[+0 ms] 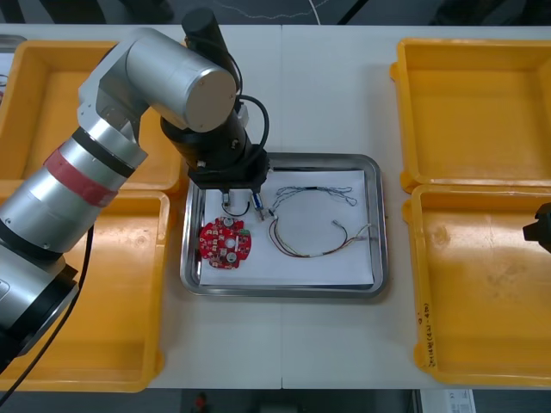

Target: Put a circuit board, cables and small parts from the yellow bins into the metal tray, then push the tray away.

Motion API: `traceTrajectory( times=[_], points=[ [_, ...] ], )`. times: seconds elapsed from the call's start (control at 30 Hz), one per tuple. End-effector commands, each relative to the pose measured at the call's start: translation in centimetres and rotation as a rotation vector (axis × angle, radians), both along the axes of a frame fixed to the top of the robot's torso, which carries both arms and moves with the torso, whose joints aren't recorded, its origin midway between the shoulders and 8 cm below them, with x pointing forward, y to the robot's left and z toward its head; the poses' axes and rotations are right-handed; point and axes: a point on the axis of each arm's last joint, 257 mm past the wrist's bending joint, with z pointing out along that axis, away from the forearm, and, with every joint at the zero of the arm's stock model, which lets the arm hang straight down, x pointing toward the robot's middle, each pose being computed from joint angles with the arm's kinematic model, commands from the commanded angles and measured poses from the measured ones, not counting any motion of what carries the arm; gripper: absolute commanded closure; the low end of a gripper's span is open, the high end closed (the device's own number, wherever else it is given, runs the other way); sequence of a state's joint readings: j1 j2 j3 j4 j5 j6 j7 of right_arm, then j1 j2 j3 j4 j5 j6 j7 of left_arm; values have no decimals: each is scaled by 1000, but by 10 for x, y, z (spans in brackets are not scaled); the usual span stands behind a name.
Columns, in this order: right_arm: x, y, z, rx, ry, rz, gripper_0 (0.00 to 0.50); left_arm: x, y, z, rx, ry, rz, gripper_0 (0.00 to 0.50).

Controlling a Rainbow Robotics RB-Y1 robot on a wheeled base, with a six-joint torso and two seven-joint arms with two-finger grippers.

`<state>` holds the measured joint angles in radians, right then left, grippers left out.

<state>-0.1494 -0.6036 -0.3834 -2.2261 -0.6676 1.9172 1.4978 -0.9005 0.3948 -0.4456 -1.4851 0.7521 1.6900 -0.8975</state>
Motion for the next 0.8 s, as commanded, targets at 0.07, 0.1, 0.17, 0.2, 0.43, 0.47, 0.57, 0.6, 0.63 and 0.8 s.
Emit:
traceTrajectory(
  times=[0.07, 0.1, 0.17, 0.2, 0.43, 0.47, 0.57, 0.6, 0.63, 0.8],
  points=[
    [-3, -4, 17, -71, -30, 49, 0, 9, 18, 67, -17, -69, 28, 0],
    [-3, -4, 21, -84, -38, 58, 0, 7, 24, 74, -14, -71, 31, 0],
    [-3, -1, 28, -103, -52, 79, 0, 5, 33, 84, -7, -80, 32, 0],
    [-4, 0, 31, -118, -58, 93, 0, 2, 40, 90, -1, -82, 34, 0],
    [-2, 30, 45, -170, -63, 254, 0, -4, 64, 123, -16, -137, 32, 0],
    [-2, 34, 47, -171, -65, 271, 0, -4, 65, 125, -19, -141, 30, 0],
    [-1, 55, 53, -171, -65, 363, 0, -6, 75, 131, -33, -166, 34, 0],
    [-1, 65, 54, -165, -64, 404, 0, -8, 80, 133, -38, -175, 36, 0],
    [-1, 76, 55, -156, -64, 443, 0, -10, 85, 133, -43, -182, 39, 0],
    [-4, 112, 57, -145, -57, 581, 0, -22, 109, 128, -43, -198, 49, 0]
  ],
)
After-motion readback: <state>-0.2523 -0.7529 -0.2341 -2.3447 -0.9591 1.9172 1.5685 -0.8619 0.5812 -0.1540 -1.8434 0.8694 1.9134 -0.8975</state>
